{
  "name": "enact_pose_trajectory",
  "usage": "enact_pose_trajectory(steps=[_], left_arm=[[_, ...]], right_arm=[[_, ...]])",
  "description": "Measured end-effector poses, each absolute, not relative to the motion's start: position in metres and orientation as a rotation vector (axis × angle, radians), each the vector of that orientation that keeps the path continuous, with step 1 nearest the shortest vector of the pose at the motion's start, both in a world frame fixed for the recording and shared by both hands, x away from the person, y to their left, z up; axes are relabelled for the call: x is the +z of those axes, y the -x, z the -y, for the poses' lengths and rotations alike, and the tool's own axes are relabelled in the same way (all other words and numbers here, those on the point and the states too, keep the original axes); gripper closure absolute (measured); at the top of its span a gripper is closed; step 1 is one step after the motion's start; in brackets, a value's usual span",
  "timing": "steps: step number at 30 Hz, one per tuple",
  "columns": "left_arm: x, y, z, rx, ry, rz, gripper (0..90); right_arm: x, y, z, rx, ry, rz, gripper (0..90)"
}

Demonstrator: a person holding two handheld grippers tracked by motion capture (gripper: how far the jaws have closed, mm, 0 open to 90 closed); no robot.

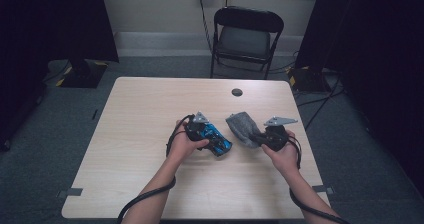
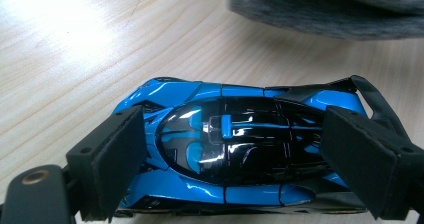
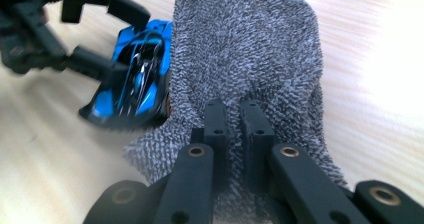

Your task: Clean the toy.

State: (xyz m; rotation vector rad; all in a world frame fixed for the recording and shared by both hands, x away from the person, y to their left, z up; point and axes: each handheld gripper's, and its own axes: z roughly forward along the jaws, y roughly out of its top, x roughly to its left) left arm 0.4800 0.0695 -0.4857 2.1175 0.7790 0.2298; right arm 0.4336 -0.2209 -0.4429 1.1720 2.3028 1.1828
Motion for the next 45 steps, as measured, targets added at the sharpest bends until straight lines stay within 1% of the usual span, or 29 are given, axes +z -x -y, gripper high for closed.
enact_pose_trajectory(steps=[14, 26, 33, 45], left_arm=[[-0.486, -0.480, -0.070, 0.231, -2.118, -0.777, 11.4], [-0.486, -0.480, -0.070, 0.232, -2.116, -0.779, 11.4], [-0.486, -0.480, -0.070, 0.230, -2.116, -0.779, 11.4], [-0.486, -0.481, -0.071, 0.228, -2.117, -0.775, 11.4]], right_arm=[[-0.455, -0.476, 0.182, 1.081, -1.245, -2.295, 83.8], [-0.483, -0.483, 0.152, 1.064, -1.189, -2.379, 83.7], [-0.484, -0.484, 0.154, 1.065, -1.072, -2.437, 83.6], [-0.485, -0.479, 0.164, 1.096, -1.035, -2.468, 83.6]])
